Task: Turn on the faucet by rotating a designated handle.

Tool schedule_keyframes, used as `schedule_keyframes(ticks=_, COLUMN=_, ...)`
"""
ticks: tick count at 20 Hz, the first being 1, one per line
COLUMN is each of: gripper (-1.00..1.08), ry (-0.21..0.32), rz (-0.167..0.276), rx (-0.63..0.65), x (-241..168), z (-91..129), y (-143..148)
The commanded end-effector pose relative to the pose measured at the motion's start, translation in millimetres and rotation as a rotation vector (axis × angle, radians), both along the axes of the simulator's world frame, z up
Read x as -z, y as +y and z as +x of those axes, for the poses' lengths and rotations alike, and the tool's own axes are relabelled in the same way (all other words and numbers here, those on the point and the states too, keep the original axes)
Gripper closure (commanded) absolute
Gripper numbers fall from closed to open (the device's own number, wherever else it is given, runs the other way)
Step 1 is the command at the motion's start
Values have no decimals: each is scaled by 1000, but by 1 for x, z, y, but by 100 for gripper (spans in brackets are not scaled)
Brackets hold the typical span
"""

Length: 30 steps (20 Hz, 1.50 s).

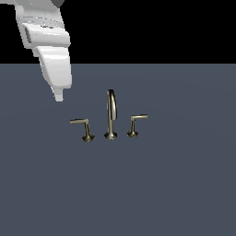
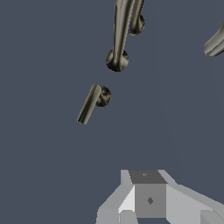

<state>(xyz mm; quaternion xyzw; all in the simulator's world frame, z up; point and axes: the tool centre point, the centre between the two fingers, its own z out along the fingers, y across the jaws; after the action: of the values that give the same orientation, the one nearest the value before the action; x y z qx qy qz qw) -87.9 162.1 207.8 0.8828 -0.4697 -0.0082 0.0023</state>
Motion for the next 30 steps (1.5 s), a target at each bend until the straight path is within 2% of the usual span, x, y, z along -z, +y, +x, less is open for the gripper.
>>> schedule_keyframes(ticks=1, gripper=108, ry=-2, rz=0, rx=41, x=11, z=11, y=3)
schedule_keyframes(ticks=20, gripper=108, ry=-14, rz=-9, rx=364, x=98, z=98, y=4)
schedule_keyframes(ticks=30, gripper=108, ry=-16, rz=-9, rx=436, x=116, z=119, y=0)
